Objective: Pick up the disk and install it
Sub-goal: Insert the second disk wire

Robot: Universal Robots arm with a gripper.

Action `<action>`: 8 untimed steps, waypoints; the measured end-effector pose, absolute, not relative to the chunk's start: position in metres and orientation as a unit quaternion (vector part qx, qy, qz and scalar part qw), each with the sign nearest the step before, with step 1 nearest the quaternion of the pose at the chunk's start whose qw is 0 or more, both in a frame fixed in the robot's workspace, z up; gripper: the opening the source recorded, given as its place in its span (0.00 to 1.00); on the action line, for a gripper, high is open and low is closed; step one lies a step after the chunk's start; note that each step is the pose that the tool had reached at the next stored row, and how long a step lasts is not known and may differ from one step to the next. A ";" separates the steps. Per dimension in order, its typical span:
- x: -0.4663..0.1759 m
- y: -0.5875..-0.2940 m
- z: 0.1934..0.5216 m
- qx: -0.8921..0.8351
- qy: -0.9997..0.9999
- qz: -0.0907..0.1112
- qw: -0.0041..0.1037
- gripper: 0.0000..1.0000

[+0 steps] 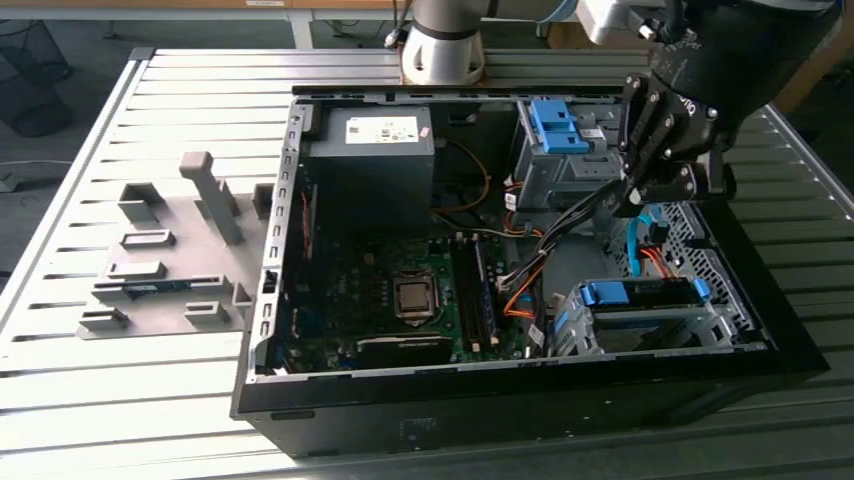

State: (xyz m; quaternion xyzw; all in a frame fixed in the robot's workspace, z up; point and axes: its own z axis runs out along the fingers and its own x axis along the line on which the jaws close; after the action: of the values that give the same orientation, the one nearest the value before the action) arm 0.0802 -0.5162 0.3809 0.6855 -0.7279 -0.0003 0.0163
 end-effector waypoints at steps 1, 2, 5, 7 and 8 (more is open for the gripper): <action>0.080 -0.516 0.381 0.685 -0.728 0.000 0.016 0.11; 0.080 -0.516 0.381 0.685 -0.728 0.000 0.016 0.11; 0.081 -0.515 0.381 0.685 -0.728 0.000 0.016 0.11; 0.081 -0.514 0.381 0.686 -0.728 0.000 0.016 0.11; 0.081 -0.514 0.381 0.685 -0.728 0.000 0.016 0.11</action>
State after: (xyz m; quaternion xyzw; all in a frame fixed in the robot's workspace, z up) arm 0.0815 -0.5139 0.3809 0.6855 -0.7279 -0.0003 0.0163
